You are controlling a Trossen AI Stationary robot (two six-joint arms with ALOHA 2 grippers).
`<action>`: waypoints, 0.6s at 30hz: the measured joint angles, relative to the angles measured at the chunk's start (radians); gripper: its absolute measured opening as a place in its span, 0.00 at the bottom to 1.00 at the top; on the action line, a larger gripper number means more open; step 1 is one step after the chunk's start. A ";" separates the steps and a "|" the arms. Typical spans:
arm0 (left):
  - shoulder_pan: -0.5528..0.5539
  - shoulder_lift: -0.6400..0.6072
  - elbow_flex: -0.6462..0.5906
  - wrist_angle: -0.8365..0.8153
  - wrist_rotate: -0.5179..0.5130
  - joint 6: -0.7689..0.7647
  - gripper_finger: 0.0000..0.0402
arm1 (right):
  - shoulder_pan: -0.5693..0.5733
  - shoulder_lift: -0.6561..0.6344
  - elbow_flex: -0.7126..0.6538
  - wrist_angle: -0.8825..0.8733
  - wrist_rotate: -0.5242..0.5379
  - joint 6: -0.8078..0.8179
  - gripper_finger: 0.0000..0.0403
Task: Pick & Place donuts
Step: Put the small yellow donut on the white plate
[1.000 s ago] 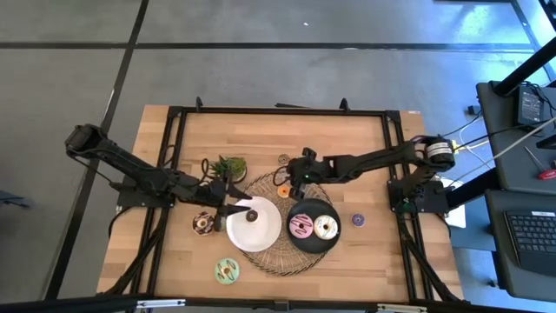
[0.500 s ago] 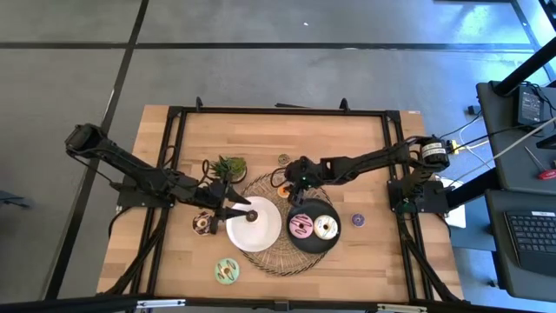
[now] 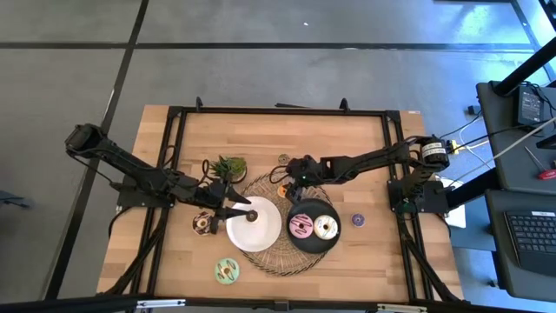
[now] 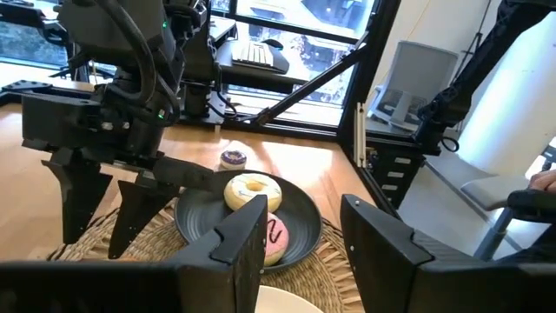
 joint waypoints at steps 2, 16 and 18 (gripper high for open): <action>0.000 0.000 0.000 0.000 0.000 0.000 0.36 | 0.000 0.000 0.000 -0.003 0.000 -0.001 0.61; 0.000 0.000 0.000 0.000 0.000 -0.001 0.36 | 0.027 0.000 0.000 -0.013 0.050 0.001 0.56; 0.000 0.000 0.000 0.000 0.000 -0.001 0.36 | 0.026 0.007 0.000 -0.011 0.055 0.002 0.53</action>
